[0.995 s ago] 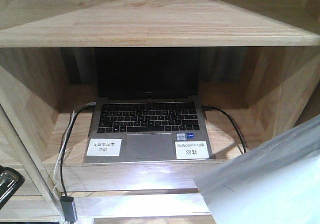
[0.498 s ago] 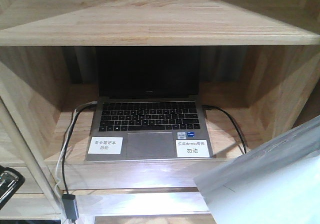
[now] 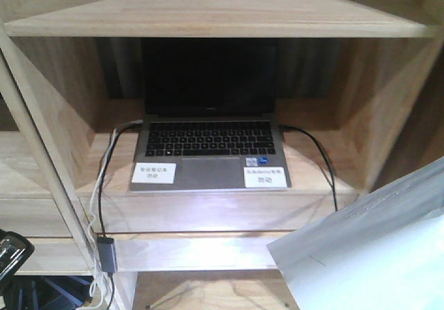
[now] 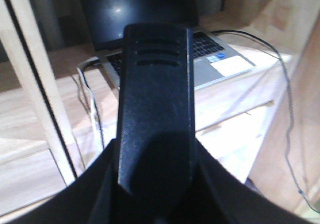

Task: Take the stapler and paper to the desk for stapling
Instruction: 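Pull the paper off the shelf with the right gripper toward the robot, then drive the base back and turn toward the wooden desk holding both items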

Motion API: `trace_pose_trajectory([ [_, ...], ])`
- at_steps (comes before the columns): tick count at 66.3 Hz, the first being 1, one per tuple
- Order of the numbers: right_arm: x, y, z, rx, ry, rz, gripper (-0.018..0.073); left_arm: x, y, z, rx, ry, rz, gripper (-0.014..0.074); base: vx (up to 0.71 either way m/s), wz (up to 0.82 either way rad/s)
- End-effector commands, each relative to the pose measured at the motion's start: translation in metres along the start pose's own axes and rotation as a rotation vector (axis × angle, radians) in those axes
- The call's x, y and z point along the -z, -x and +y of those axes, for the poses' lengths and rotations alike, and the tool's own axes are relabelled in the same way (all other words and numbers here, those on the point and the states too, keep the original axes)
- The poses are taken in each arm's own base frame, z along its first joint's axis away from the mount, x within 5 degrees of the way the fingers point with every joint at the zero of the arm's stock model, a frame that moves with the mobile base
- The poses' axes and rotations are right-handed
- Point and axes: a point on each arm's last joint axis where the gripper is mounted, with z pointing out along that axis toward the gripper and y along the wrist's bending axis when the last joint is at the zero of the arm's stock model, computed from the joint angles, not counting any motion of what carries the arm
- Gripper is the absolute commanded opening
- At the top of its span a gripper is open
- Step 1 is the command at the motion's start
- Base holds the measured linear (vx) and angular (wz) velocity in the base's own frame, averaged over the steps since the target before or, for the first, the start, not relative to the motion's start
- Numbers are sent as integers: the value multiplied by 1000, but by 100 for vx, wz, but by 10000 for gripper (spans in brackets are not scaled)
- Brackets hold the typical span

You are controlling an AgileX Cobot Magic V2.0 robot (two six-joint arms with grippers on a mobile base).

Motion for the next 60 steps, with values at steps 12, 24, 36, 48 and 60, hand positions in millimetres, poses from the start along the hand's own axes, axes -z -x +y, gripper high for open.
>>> trace_pose_trajectory([
  [12, -2, 5, 15, 15, 90, -26, -5, 5, 19, -1, 3, -15, -137, -7, -16, -15],
  [24, -2, 5, 15, 15, 90, -26, -5, 5, 19, -1, 3, -15, -137, -7, -16, -7],
  [36, -2, 5, 15, 15, 90, -26, -5, 5, 19, -1, 3, -15, -137, -7, -15, 6],
  [48, -2, 5, 15, 15, 90, -26, -5, 5, 19, -1, 3, -15, -137, -7, -13, 6],
  [60, -2, 5, 15, 15, 90, -26, -5, 5, 19, -1, 3, -15, -137, -7, -11, 4],
])
